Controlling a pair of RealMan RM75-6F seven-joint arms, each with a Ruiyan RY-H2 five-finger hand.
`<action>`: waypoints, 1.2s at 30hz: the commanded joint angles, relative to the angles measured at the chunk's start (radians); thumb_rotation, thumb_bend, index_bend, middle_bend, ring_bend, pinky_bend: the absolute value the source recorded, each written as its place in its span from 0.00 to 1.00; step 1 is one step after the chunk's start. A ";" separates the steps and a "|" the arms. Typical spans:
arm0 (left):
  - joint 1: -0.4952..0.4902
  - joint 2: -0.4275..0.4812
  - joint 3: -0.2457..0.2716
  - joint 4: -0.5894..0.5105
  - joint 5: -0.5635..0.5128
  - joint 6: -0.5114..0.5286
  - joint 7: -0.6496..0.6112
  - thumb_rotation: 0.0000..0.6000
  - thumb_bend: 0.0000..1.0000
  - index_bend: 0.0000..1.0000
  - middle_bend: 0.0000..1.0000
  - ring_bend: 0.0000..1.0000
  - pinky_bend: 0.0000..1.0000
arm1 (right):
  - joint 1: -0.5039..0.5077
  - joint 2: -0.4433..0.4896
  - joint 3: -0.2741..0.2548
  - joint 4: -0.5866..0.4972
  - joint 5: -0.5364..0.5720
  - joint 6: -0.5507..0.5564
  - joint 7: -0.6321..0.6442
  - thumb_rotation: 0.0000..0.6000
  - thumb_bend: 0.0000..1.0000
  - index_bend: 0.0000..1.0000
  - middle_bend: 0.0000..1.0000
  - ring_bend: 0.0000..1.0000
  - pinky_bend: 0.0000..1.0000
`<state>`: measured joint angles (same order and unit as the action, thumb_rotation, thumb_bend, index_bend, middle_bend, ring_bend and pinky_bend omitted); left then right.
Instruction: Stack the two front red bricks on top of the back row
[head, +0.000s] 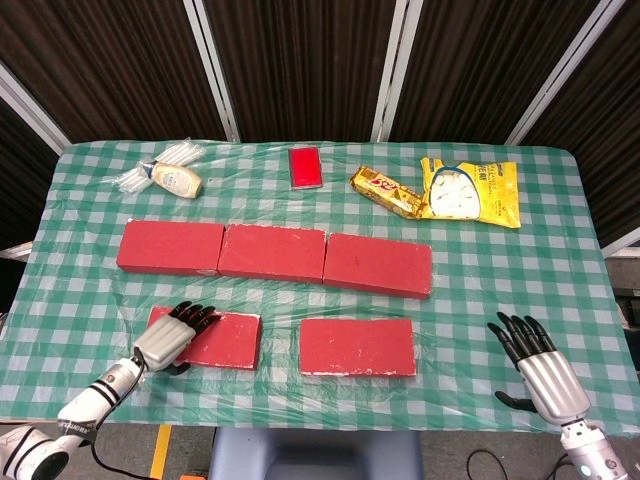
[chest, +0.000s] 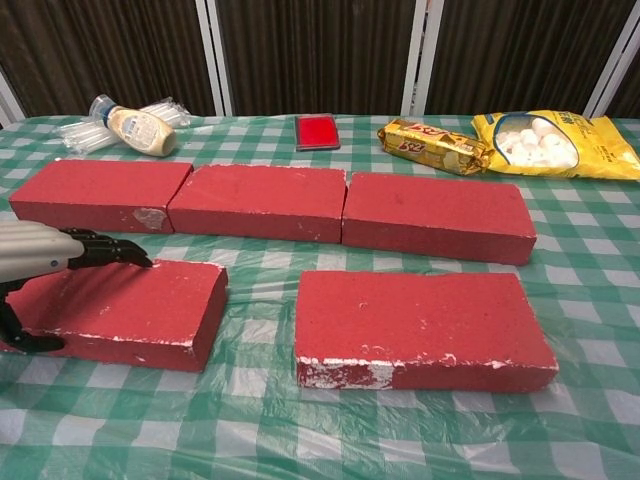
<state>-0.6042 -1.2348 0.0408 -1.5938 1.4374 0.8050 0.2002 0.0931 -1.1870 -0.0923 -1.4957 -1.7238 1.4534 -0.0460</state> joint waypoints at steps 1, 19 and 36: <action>-0.005 0.001 0.001 -0.001 -0.006 -0.007 0.002 1.00 0.27 0.00 0.00 0.00 0.00 | 0.000 0.000 0.001 -0.001 0.002 -0.001 -0.002 1.00 0.07 0.00 0.00 0.00 0.00; -0.024 -0.015 0.002 0.029 -0.050 -0.024 0.003 1.00 0.29 0.00 0.10 0.15 0.26 | -0.002 0.001 0.001 -0.002 0.005 -0.002 -0.006 1.00 0.07 0.00 0.00 0.00 0.00; 0.002 0.006 0.003 0.016 0.068 0.118 -0.062 1.00 0.32 0.14 0.56 0.52 0.65 | -0.003 -0.001 0.000 -0.005 0.005 -0.003 -0.011 1.00 0.07 0.00 0.00 0.00 0.00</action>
<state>-0.6057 -1.2325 0.0460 -1.5754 1.4946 0.9105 0.1443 0.0905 -1.1877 -0.0927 -1.5009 -1.7184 1.4505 -0.0575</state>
